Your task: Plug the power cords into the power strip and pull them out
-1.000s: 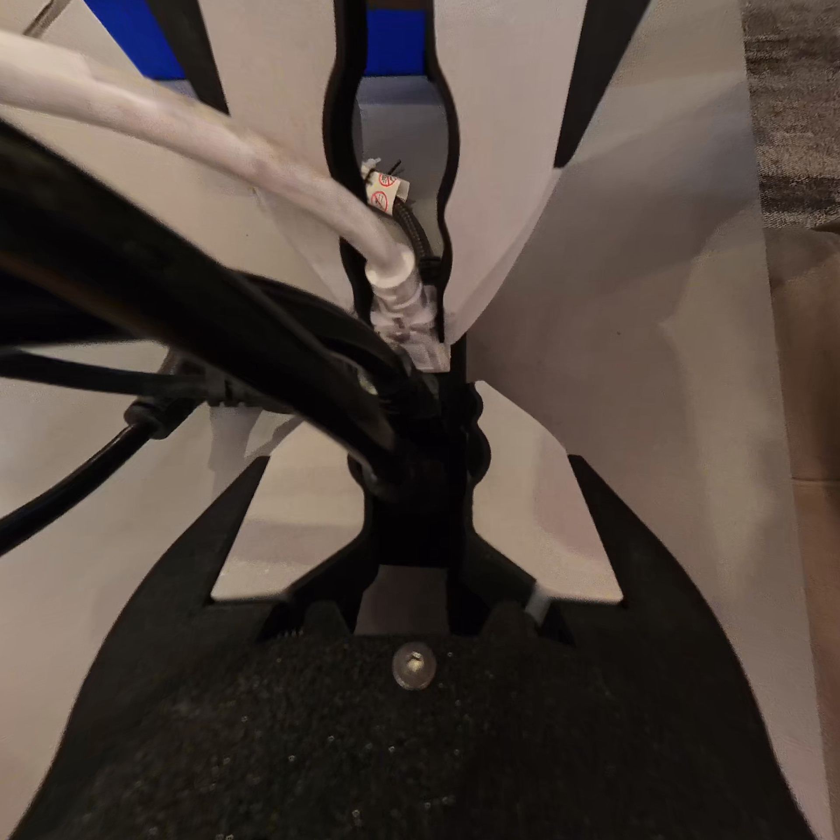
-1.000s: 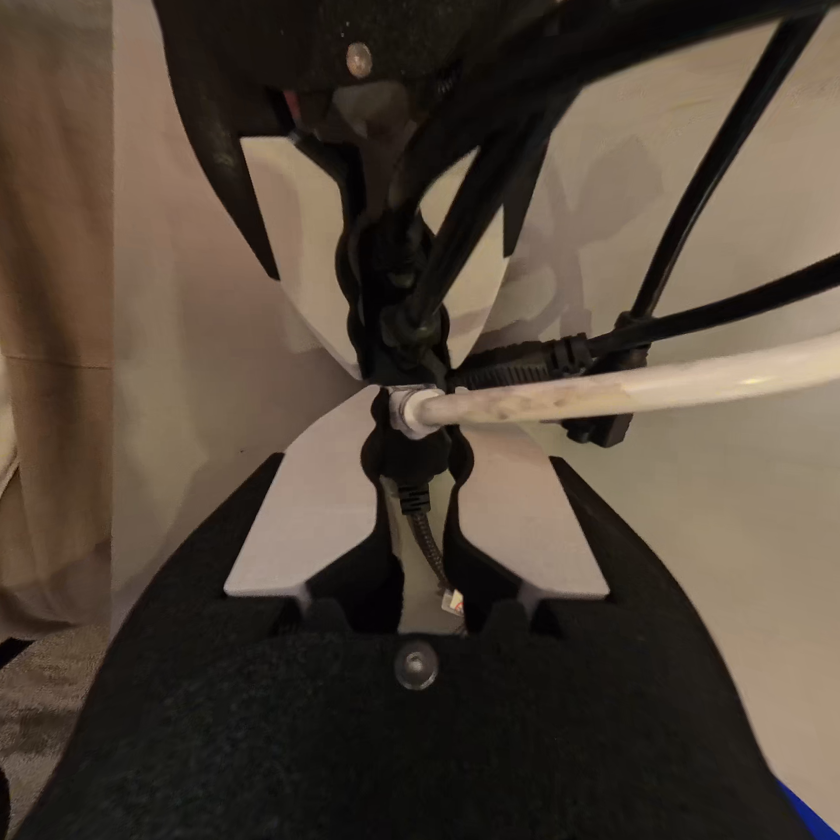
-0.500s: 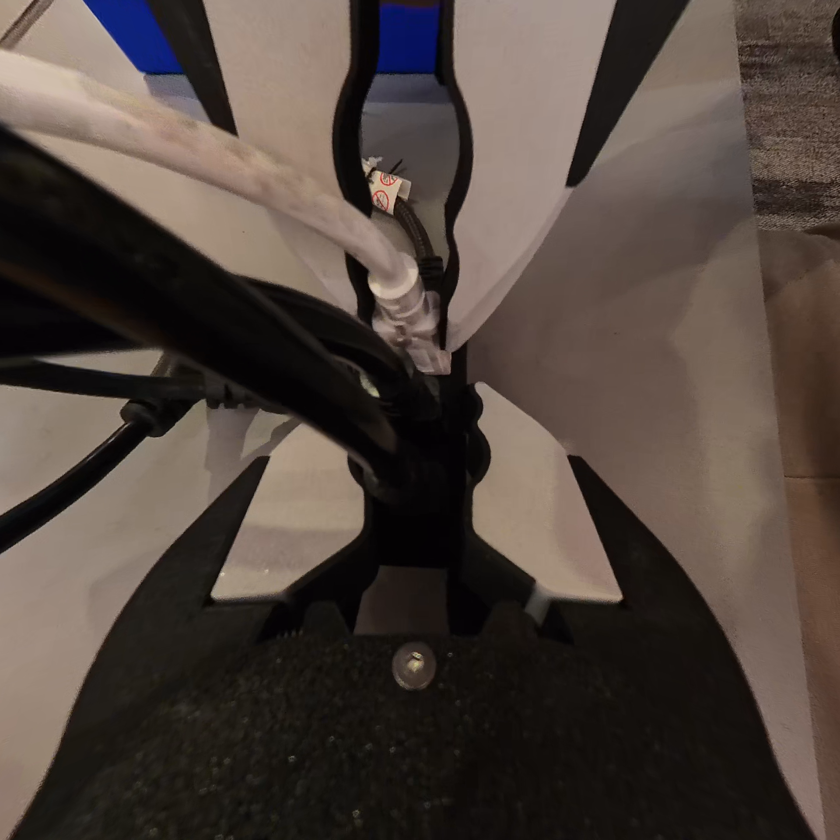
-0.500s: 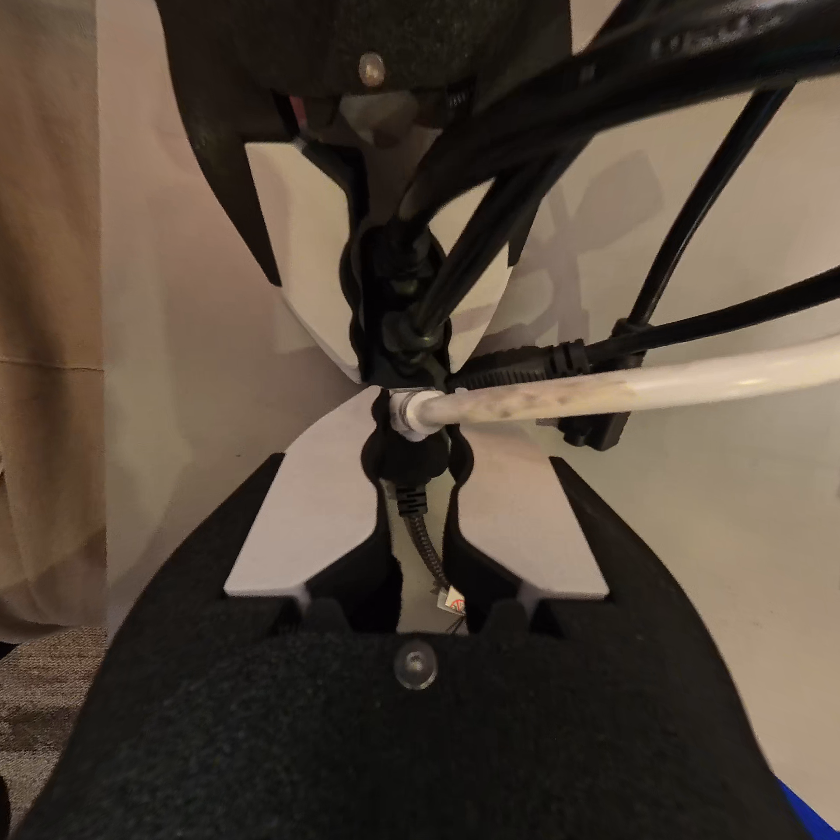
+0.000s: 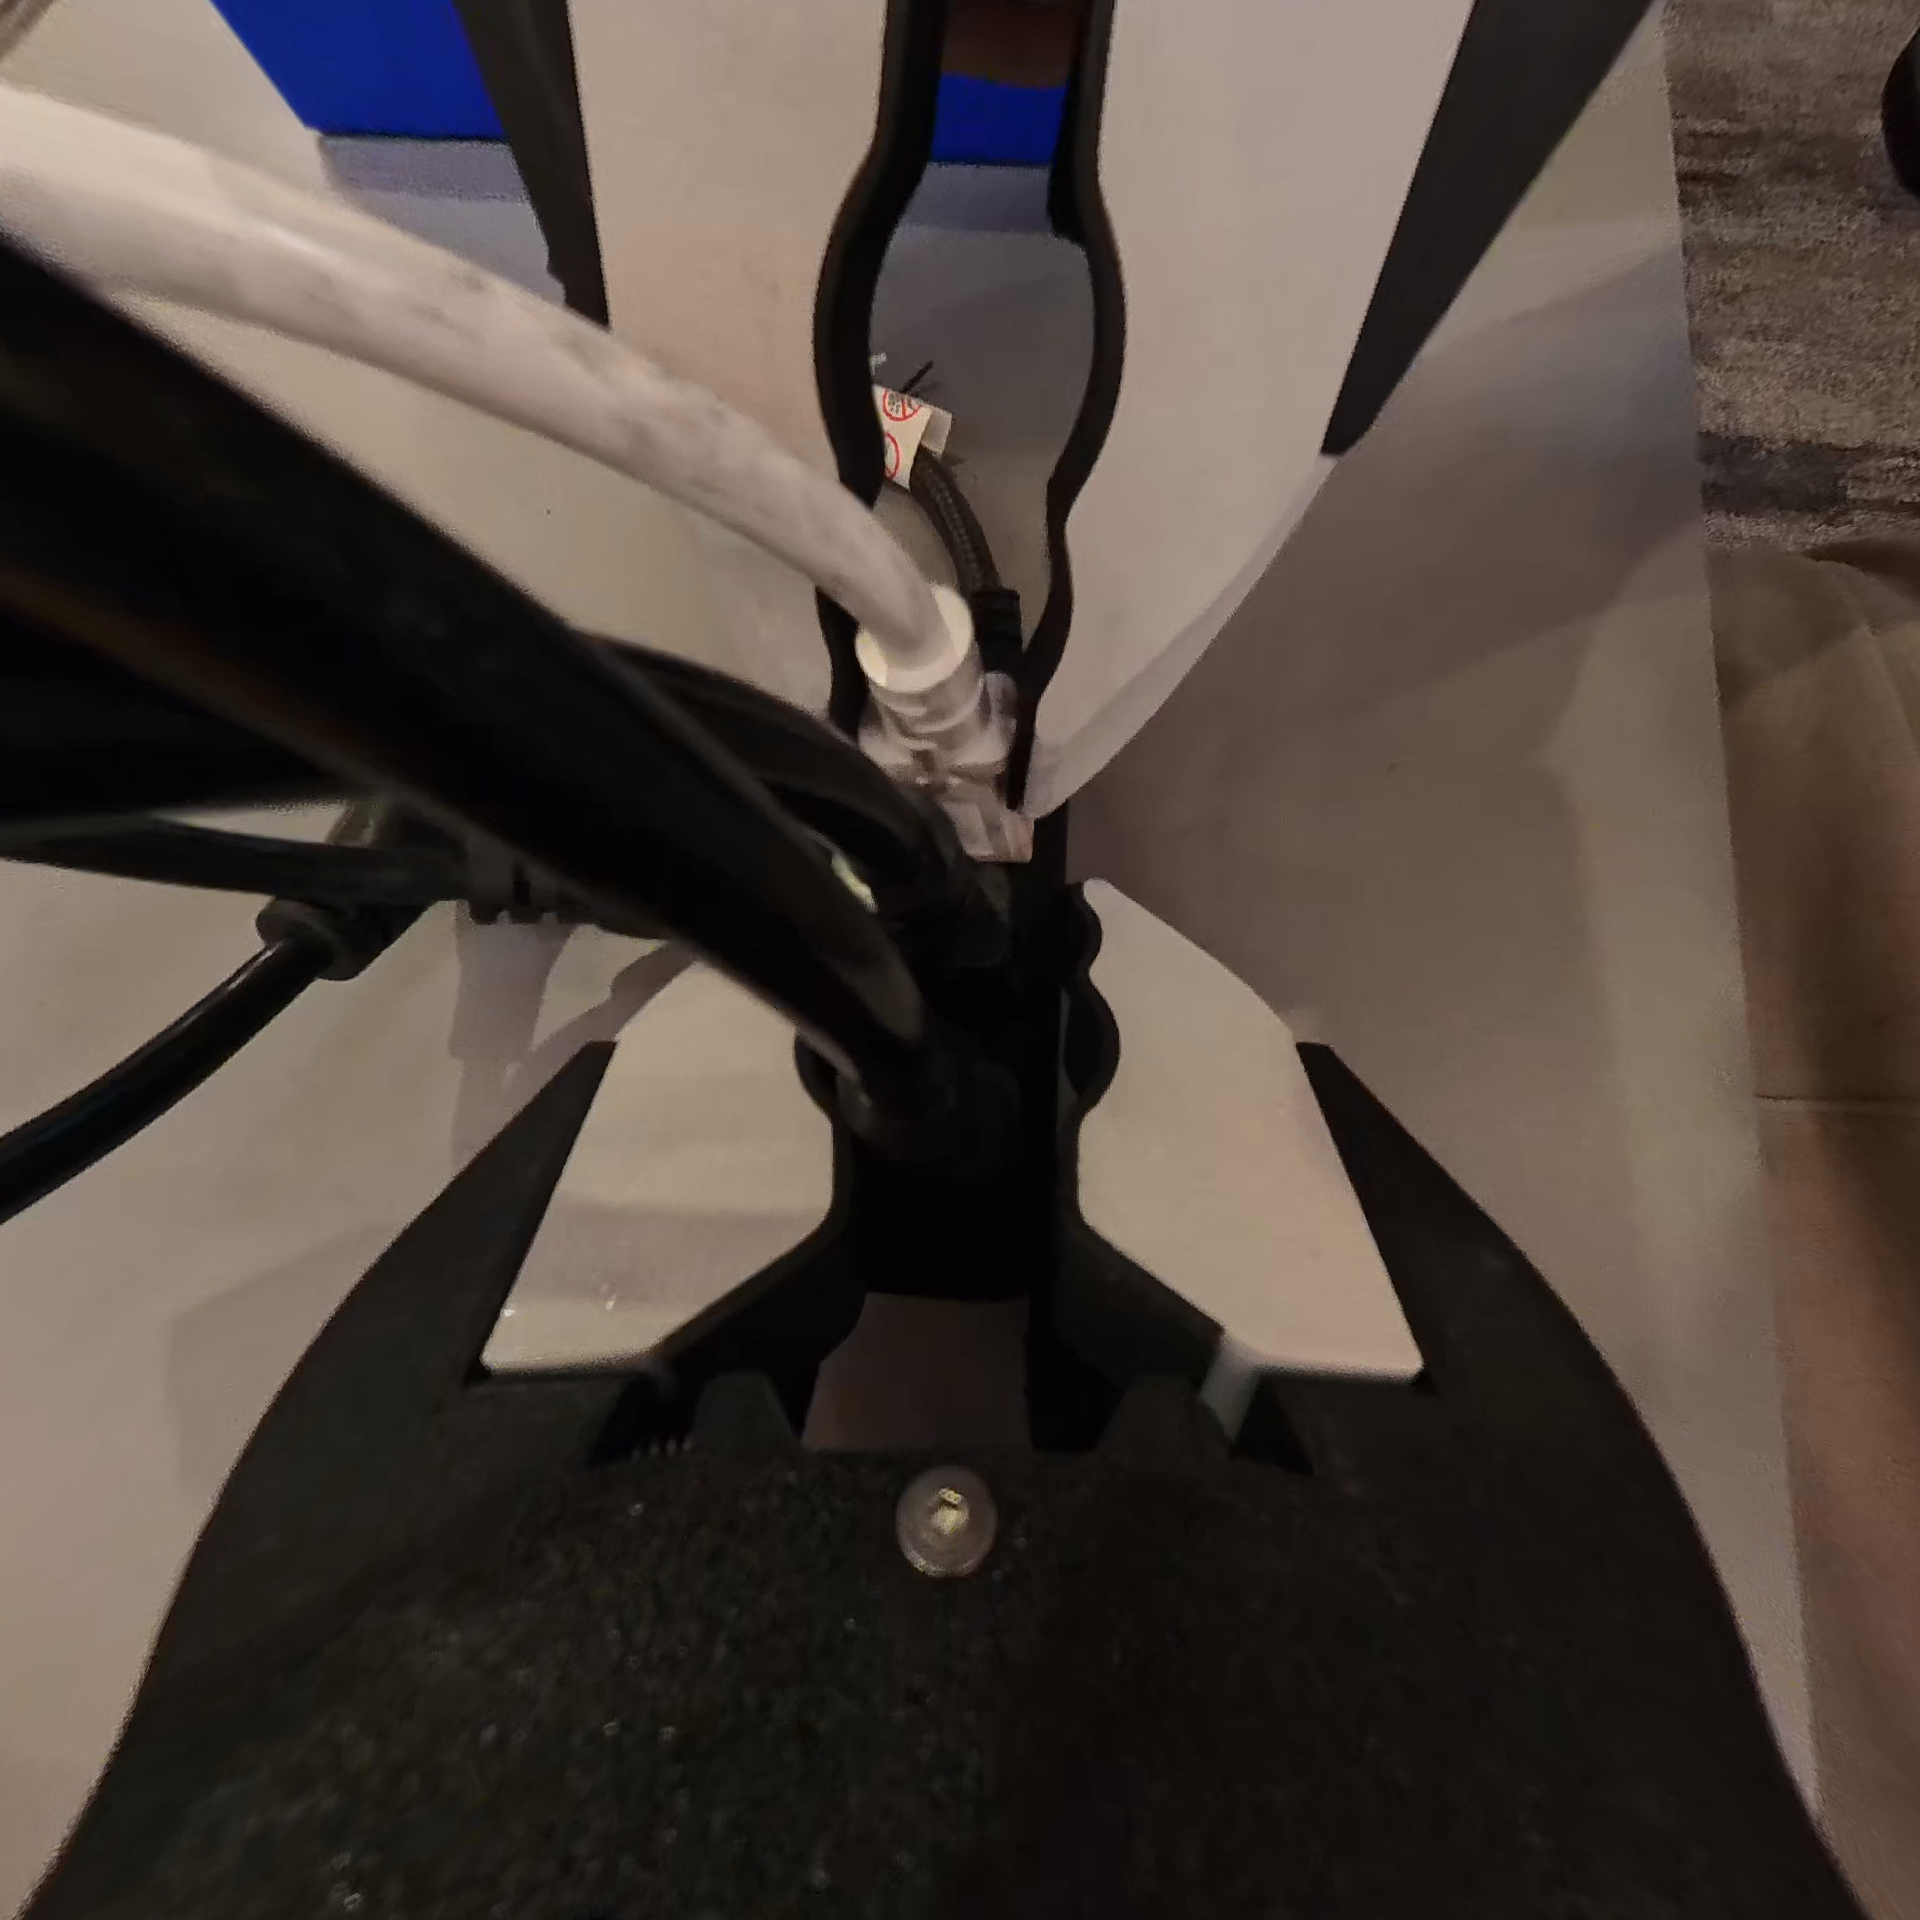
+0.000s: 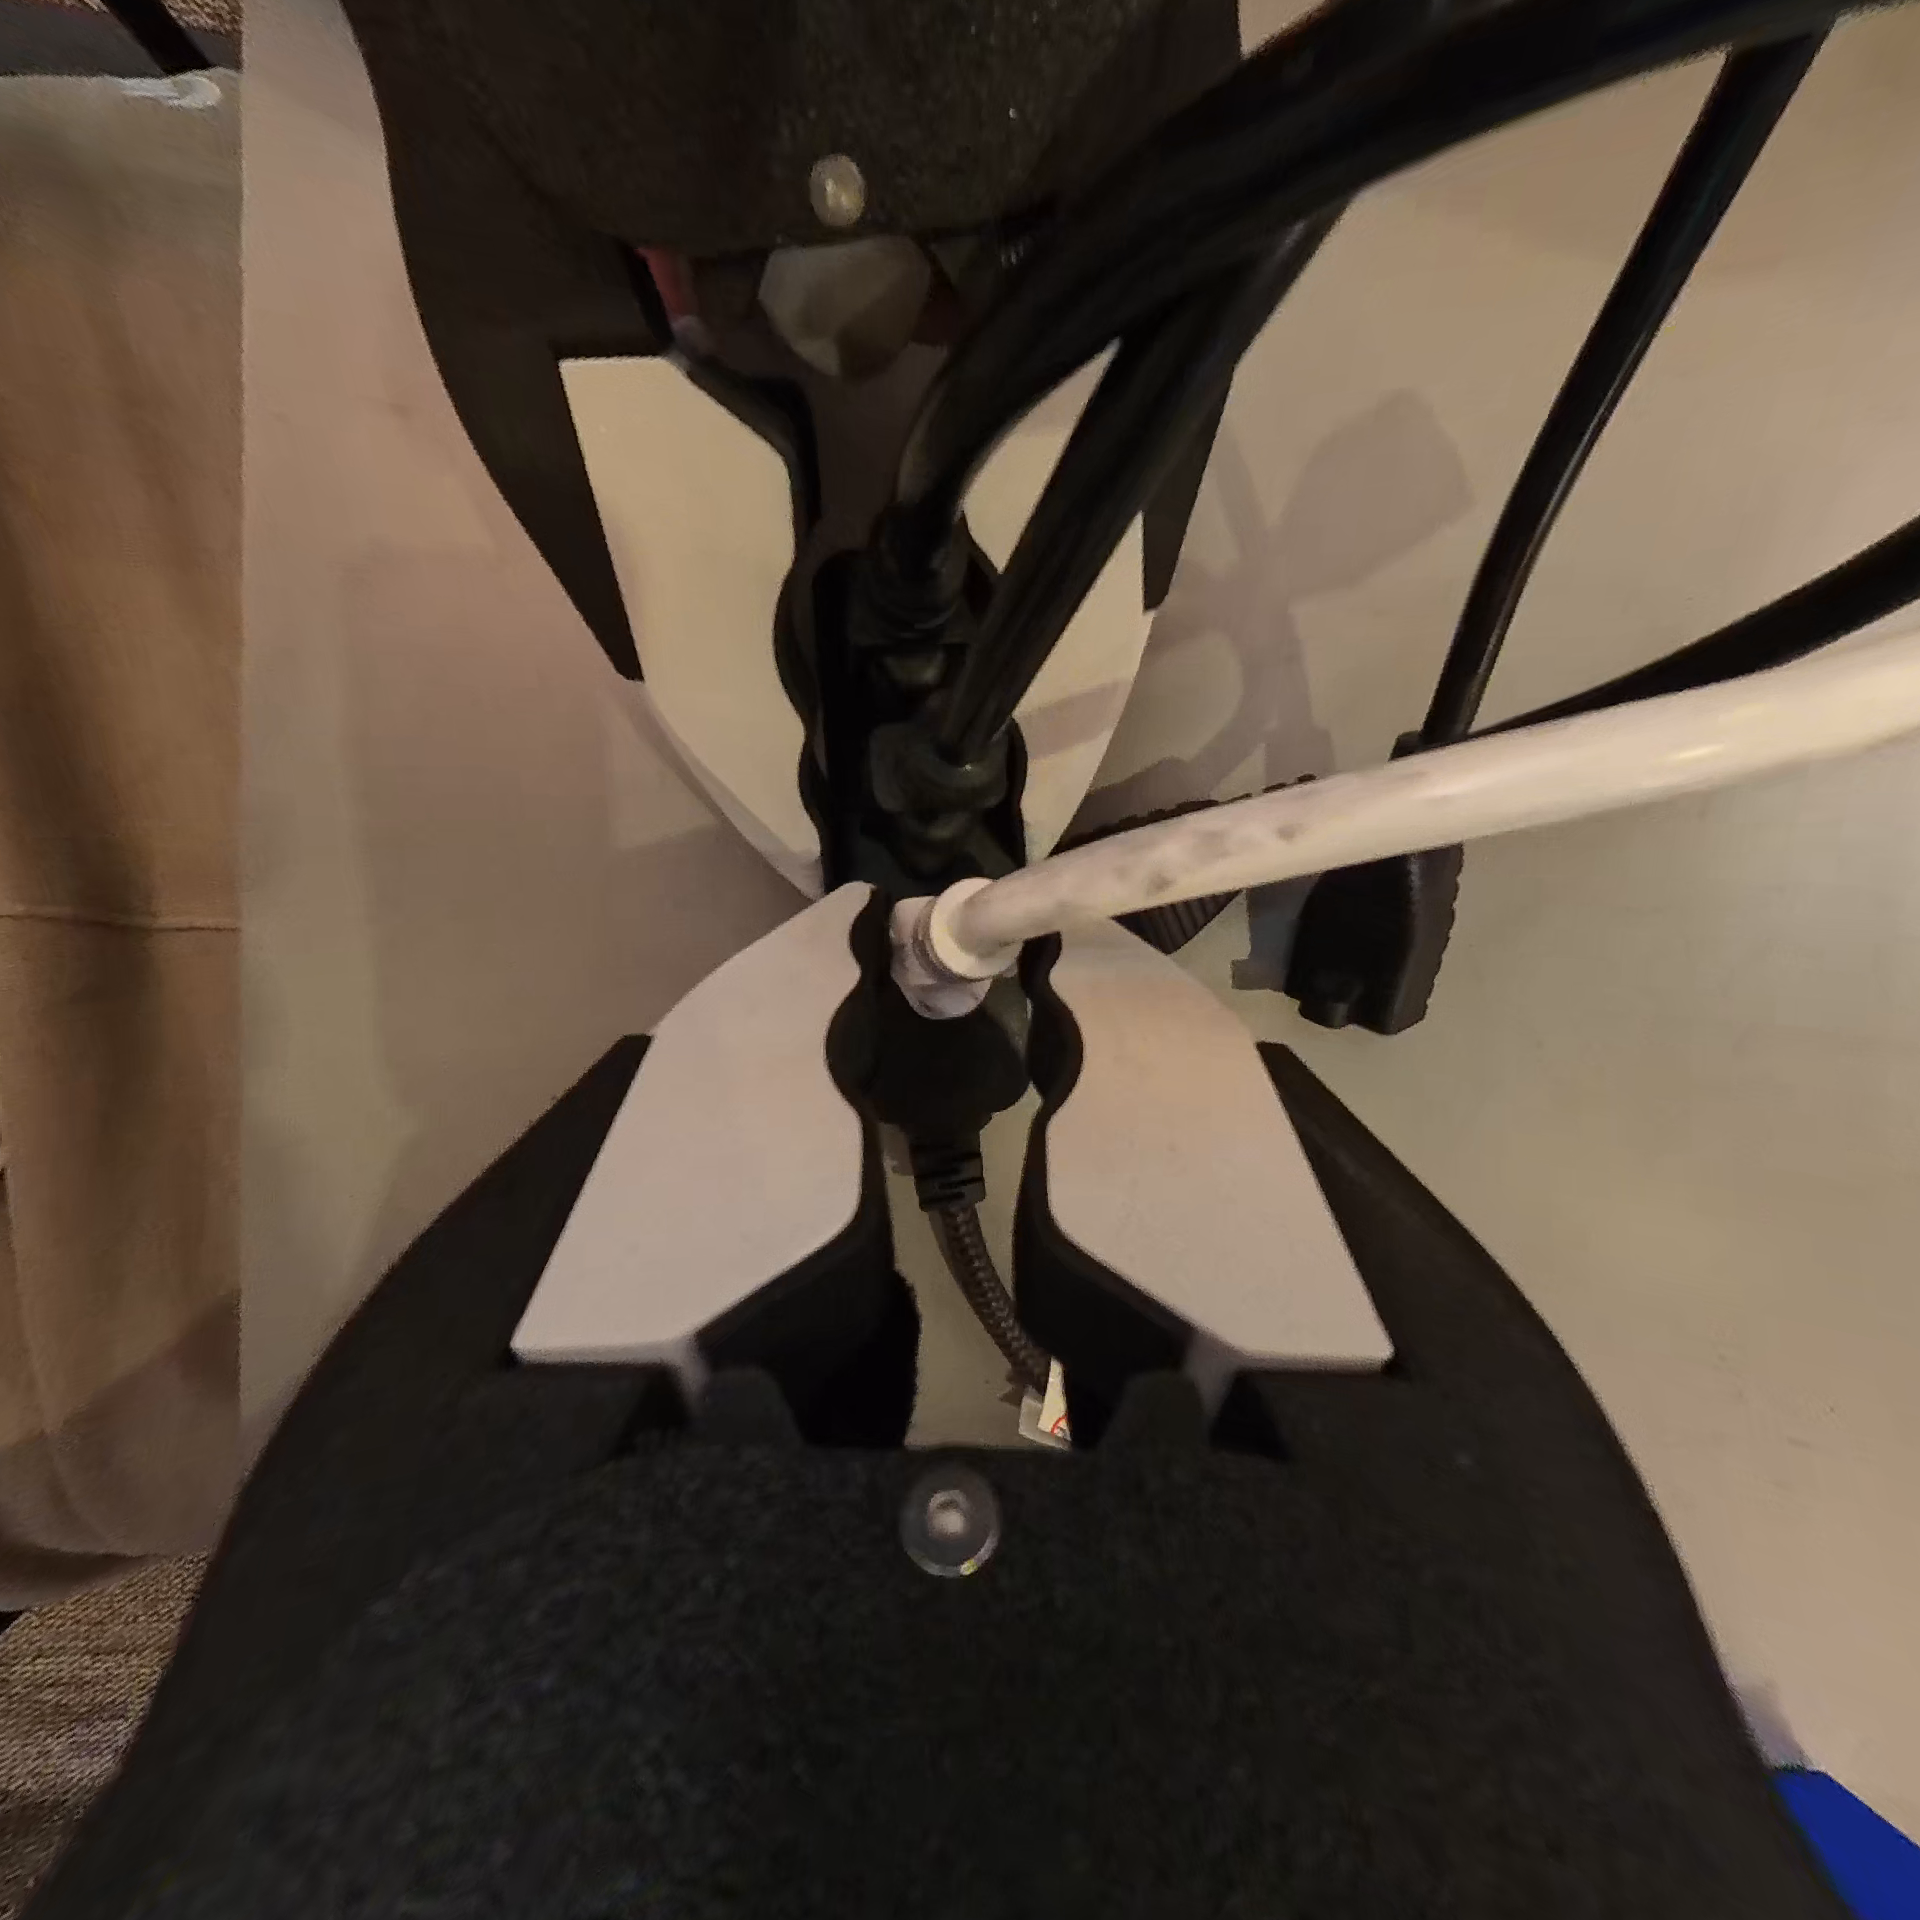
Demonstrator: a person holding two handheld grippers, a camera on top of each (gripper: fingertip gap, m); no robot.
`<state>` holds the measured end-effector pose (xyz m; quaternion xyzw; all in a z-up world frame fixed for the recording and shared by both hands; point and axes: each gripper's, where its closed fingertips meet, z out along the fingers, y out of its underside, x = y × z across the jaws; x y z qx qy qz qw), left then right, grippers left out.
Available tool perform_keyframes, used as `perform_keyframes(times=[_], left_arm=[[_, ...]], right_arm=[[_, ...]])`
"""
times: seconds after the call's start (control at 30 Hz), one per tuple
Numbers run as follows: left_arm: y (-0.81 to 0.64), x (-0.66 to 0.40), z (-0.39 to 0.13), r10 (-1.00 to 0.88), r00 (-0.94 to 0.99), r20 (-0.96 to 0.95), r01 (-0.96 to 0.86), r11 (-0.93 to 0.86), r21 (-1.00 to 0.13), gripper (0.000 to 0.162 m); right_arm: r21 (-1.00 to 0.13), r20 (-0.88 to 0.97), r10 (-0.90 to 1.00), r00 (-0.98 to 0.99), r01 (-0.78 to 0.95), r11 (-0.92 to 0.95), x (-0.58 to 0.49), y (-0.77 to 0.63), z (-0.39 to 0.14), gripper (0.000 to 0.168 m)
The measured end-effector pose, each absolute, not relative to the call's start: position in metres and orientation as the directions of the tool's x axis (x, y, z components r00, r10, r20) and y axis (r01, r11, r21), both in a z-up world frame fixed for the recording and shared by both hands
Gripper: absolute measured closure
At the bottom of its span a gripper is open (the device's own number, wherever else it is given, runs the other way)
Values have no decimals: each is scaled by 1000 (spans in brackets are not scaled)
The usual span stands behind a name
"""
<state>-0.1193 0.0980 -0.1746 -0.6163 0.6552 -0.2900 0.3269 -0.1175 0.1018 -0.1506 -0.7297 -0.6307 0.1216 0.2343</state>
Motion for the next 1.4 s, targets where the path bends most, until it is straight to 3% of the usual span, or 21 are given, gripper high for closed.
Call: perform_keyframes(times=[0.1, 0.17, 0.43, 0.7, 0.87, 1.13, 1.4], left_arm=[[97, -122, -174, -996, -30, -79, -616, 81, -784, 123], [103, -135, -181, -991, -15, -133, -676, 109, -729, 112], [104, -149, -193, -998, -7, -58, -705, 46, -708, 116], [100, -146, -194, -997, -23, -70, -725, 65, -685, 116], [102, -145, -195, -996, -25, -84, -755, 74, -651, 116], [96, -143, -194, -996, -44, -79, -743, 86, -663, 116], [94, -141, -194, -995, -58, -86, -735, 101, -670, 117]], right_arm=[[-510, 101, 979, 176, 854, -101, -116, 101, -150, 144], [-495, 114, 978, 174, 863, -96, -116, 101, -151, 145], [-515, 115, 975, 187, 851, -103, -118, 102, -150, 144], [-604, 69, 978, 195, 789, -115, -112, 99, -149, 144], [-494, 125, 974, 191, 863, -106, -113, 102, -149, 145], [-523, 77, 979, 189, 844, -122, -108, 94, -149, 144], [-366, 132, 972, 196, 920, -136, -107, 91, -150, 144]])
